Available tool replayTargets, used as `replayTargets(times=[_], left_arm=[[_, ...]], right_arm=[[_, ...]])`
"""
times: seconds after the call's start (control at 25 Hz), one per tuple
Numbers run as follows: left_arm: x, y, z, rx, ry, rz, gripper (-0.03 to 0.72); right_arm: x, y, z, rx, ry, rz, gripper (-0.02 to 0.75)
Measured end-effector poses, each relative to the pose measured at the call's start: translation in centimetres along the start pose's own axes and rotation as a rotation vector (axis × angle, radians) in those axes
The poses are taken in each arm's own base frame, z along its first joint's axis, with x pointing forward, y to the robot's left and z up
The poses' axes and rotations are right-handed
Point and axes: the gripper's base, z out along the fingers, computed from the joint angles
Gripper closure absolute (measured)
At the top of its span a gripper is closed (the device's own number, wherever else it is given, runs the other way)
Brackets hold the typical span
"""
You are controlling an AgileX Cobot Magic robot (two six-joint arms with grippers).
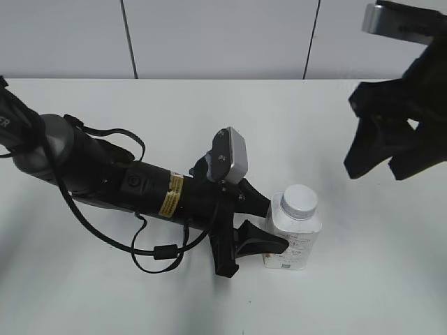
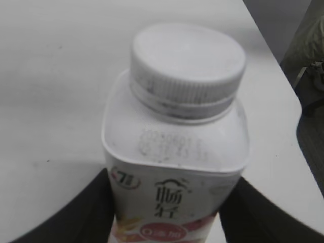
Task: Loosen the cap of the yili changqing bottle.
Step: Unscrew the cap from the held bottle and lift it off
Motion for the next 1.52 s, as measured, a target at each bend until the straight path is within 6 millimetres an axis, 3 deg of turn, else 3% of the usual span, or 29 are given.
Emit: replayTargets(times=[0.24,0.64,1.52], left_arm=[[0.0,0.0,0.0,0.000,0.000,0.000,0.300],[0.0,0.0,0.0,0.000,0.000,0.000,0.301],[0.0,0.0,0.0,0.000,0.000,0.000,0.301]], right_arm=[[-1.5,2.3,1.7,0.004,0.044,0.002,0.267],[-2.5,2.6,5.2,0.037,0.142,0.060,0.267],[-3.0,2.7,5.8,0.037,0.122,0.018,0.267]])
